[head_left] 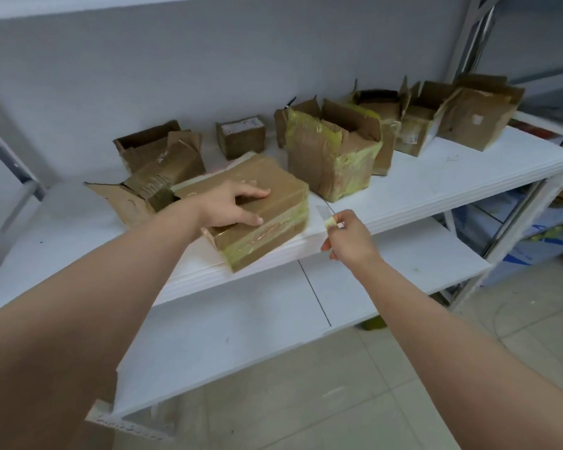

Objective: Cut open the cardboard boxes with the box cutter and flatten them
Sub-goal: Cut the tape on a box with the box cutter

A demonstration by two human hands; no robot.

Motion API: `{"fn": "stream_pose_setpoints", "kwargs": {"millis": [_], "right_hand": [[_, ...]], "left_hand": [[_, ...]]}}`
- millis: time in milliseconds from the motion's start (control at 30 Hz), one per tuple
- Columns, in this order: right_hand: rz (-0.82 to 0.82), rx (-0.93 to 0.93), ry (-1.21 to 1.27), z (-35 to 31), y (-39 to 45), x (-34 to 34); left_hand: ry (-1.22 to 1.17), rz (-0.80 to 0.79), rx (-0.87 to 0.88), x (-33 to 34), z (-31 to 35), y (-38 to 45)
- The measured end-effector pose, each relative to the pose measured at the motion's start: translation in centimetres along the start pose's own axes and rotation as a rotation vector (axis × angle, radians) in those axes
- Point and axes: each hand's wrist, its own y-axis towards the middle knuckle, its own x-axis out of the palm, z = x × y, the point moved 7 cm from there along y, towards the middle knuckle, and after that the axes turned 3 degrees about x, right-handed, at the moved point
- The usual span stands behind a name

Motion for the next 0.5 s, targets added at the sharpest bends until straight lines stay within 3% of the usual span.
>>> {"fn": "stream_pose_setpoints", "kwargs": {"millis": [200, 500], "right_hand": [[0.015, -0.230, -0.332, -0.7, 2.6, -0.2], [-0.076, -0.338, -0.271, 0.3, 5.1, -0.2]], "left_hand": [[0.004, 0.310, 0.050, 1.0, 0.4, -1.0], [0.022, 0.337, -0.022, 1.1, 0.0, -1.2]]}}
